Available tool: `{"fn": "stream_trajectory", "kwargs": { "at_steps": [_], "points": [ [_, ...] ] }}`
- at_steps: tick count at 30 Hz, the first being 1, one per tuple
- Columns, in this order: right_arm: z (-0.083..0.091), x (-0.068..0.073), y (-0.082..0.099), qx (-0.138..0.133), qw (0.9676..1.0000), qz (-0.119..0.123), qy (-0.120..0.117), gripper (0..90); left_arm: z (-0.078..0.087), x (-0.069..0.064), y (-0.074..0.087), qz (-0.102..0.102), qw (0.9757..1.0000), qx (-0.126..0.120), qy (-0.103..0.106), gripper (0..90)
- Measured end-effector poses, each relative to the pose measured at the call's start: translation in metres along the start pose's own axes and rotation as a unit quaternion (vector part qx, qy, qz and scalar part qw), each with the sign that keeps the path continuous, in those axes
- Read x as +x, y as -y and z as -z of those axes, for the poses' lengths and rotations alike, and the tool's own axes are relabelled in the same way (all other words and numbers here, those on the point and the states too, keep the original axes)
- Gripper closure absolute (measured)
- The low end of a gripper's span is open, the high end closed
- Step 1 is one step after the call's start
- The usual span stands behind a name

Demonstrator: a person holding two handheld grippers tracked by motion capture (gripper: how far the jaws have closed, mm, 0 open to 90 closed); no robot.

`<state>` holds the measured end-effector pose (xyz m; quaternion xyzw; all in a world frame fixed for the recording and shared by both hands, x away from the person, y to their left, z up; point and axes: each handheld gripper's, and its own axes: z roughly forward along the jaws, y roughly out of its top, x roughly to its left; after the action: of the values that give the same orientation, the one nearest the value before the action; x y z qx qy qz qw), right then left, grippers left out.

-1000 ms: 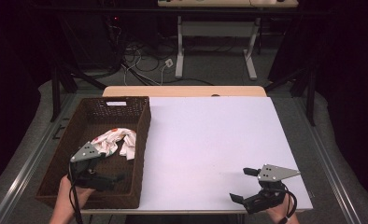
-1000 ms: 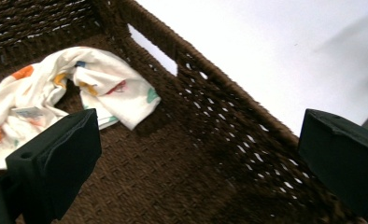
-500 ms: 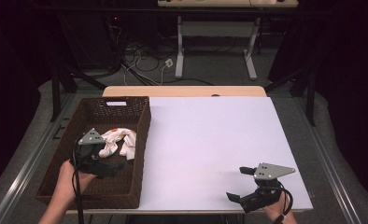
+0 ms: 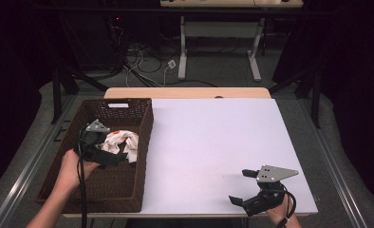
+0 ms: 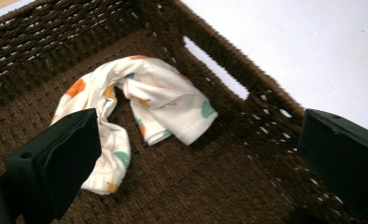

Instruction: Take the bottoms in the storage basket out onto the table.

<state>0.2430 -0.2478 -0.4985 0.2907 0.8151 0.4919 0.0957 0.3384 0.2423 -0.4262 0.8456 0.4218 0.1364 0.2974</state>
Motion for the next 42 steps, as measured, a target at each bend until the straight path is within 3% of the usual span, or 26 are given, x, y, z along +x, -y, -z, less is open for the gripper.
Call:
{"fn": "stream_trajectory", "kwargs": {
  "at_steps": [10, 17, 23, 42],
  "points": [
    [0.001, 0.000, -0.001, -0.001, 1.0000, 0.003, 0.000, 0.0, -0.012, 0.015, -0.012, 0.006, 0.9998, 0.019, -0.001, 0.0],
    [0.000, 0.000, -0.001, 0.001, 1.0000, 0.001, -0.002, 0.0, -0.024, 0.027, -0.017, 0.006, 0.9994, 0.028, -0.018, 0.1],
    [0.000, 0.001, -0.001, 0.001, 1.0000, 0.002, -0.002, 0.0, -0.036, 0.039, -0.019, 0.021, 0.9994, 0.028, -0.005, 0.0],
    [-0.003, -0.001, -0.003, 0.005, 0.9999, 0.004, -0.009, 0.0, -0.074, 0.052, -0.014, 0.024, 0.9971, 0.071, -0.010, 0.0]
  ]
}}
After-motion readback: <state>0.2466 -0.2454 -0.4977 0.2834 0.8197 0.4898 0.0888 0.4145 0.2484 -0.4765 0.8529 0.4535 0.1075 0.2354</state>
